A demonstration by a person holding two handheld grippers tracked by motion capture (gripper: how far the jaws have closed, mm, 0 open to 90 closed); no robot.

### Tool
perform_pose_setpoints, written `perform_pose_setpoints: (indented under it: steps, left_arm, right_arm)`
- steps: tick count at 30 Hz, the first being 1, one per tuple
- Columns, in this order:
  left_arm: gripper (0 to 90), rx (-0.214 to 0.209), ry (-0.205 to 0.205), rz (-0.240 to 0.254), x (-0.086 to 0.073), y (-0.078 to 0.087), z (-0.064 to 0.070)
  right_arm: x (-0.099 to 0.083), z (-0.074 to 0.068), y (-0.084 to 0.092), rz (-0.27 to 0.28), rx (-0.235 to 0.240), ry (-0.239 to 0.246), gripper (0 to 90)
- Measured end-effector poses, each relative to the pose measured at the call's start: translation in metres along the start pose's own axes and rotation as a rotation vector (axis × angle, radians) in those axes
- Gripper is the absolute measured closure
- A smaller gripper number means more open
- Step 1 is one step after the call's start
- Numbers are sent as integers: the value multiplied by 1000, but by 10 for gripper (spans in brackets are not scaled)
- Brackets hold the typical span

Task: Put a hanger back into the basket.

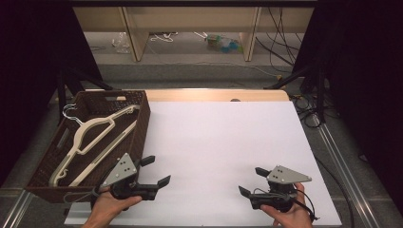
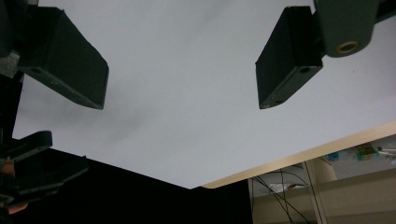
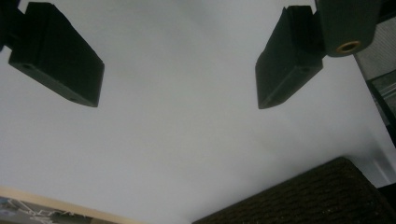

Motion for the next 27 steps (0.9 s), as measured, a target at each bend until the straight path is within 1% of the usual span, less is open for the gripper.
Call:
perform_pose_setpoints:
  steps: [1,2,3,5,6,7,8,9,10,11,12,13,14,15,16,17,18,19,20,22,24,25,26,27]
  left_arm:
    - [172,0,16,8,-2,0,2]
    - [167,-8,16,13,-4,0,3]
    - [168,-6,15,12,-7,0,5]
    - [170,-8,-9,3,-12,0,8]
    - [170,-6,-16,-2,-14,-1,9]
    - [170,4,-29,-12,-16,0,9]
    - [170,-1,-31,-13,-17,0,10]
    - [170,5,-26,-12,-18,0,10]
    - [170,6,-29,-11,-19,0,11]
    - [170,1,-27,-11,-19,0,11]
    - [169,-7,-27,-3,-18,1,12]
    - [169,-7,-19,-1,-18,3,13]
    - [169,-11,-22,3,-17,4,13]
    - [169,-7,-29,7,-17,5,12]
    - [168,-13,-15,13,-17,5,13]
    - [168,-9,-14,6,-17,6,14]
    - [168,-9,-13,8,-17,6,14]
    - [168,-7,-8,11,-17,5,13]
    - [168,-10,-2,12,-17,3,13]
    - [168,-29,-26,-1,-17,1,14]
    - [168,-34,-9,1,-18,0,16]
    - [168,-31,-21,1,-17,1,16]
    - [168,-28,-21,2,-17,1,15]
    - [168,-28,-9,4,-17,1,16]
  right_arm:
    - [2,-1,1,15,6,-2,166]
    - [2,-2,2,21,9,-13,165]
    - [3,-2,2,35,10,-8,165]
    - [4,-4,5,49,12,-16,165]
    - [6,-5,6,72,11,-15,164]
    - [7,-9,6,85,30,-21,164]
    - [7,-10,7,98,25,-13,164]
    - [6,-9,10,86,13,-3,165]
    - [5,-10,12,86,12,-2,164]
    - [4,-11,14,84,12,-9,164]
    - [4,-13,15,96,17,-12,164]
    - [2,-13,17,93,11,-12,164]
    - [1,-14,17,100,15,-14,164]
    - [2,-15,16,122,21,-15,164]
    - [0,-15,18,109,12,-26,164]
    - [0,-16,19,115,23,-34,164]
    - [0,-13,19,122,0,-14,165]
    - [-1,-13,21,111,-5,-13,165]
    - [0,-13,20,111,-3,-16,165]
    - [0,-13,19,110,2,-17,165]
    - [0,-14,19,110,0,-10,165]
    - [1,-14,19,120,3,-8,165]
    - [2,-14,19,131,2,-3,165]
    - [2,-14,20,122,-3,-10,165]
Point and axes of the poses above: each handheld gripper's, and its own axes: y roughly backward along the jaws, x roughly out of its top, z roughly to its right, the point moved 10 cm from there along -y, roughly forward along the jaws, and after that the axes turned 5 degrees about y, right-handed, at the moved point
